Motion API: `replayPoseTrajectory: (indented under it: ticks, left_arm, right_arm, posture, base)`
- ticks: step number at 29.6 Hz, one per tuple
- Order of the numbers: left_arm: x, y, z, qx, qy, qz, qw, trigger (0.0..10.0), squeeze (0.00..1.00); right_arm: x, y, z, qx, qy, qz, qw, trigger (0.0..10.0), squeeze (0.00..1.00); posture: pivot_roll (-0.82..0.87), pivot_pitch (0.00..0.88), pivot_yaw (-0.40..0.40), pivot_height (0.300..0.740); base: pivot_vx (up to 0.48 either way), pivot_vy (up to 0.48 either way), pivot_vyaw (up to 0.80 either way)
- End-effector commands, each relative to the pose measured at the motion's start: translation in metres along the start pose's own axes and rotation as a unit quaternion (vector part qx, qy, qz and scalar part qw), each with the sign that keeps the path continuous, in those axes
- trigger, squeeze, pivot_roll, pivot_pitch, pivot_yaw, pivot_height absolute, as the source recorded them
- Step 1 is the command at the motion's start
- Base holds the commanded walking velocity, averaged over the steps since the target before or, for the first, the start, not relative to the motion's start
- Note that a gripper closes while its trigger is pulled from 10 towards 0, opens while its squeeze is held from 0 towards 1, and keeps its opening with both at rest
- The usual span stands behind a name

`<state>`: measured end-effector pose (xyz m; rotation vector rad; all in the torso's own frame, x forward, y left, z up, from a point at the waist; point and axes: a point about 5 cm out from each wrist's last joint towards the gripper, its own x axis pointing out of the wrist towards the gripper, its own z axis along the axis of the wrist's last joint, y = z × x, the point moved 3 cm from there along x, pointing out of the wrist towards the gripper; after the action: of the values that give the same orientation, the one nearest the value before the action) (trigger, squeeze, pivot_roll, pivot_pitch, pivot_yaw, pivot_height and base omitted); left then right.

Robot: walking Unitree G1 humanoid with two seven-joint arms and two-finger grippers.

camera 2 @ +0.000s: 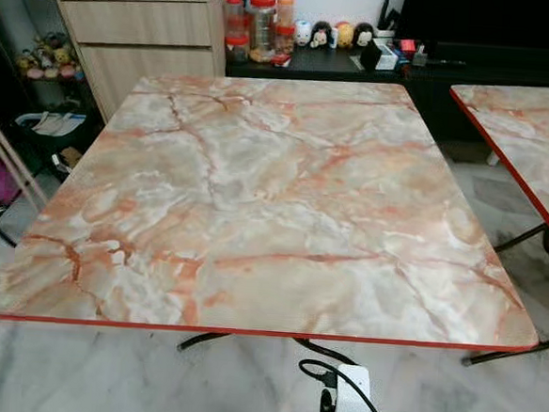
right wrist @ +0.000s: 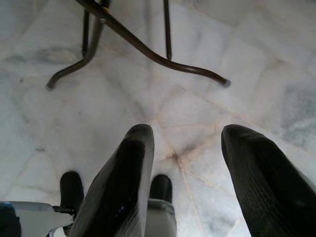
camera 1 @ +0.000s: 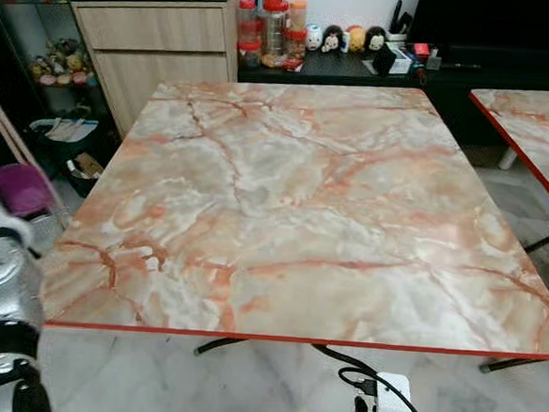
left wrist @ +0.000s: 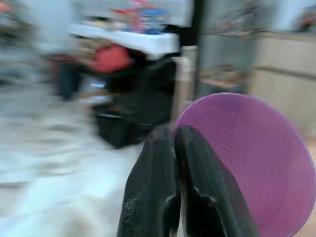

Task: Setting the table

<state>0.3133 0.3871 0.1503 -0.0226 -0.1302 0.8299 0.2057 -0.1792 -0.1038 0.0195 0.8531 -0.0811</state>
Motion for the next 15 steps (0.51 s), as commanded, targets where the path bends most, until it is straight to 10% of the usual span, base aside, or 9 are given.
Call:
replayPoseTrajectory:
  ticks: [1, 15]
  left_arm:
    - [0.000, 0.016, -0.004, 0.032, -0.002, 0.035, 0.999, 10.0, 0.00]
    - [-0.022, 0.088, -0.054, 0.205, 0.071, 0.153, 0.964, 10.0, 0.00]
  right_arm:
    - [0.000, 0.001, 0.001, 0.005, -0.004, 0.001, 1.000, 10.0, 0.00]
    - [-0.001, 0.002, -0.004, 0.012, 0.000, -0.001, 1.000, 10.0, 0.00]
  posture:
    - [0.00, 0.000, 0.029, 0.740]
    - [0.00, 0.000, 0.038, 0.740]
  base:
    - [0.000, 0.000, 0.00]
    - [0.000, 0.000, 0.00]
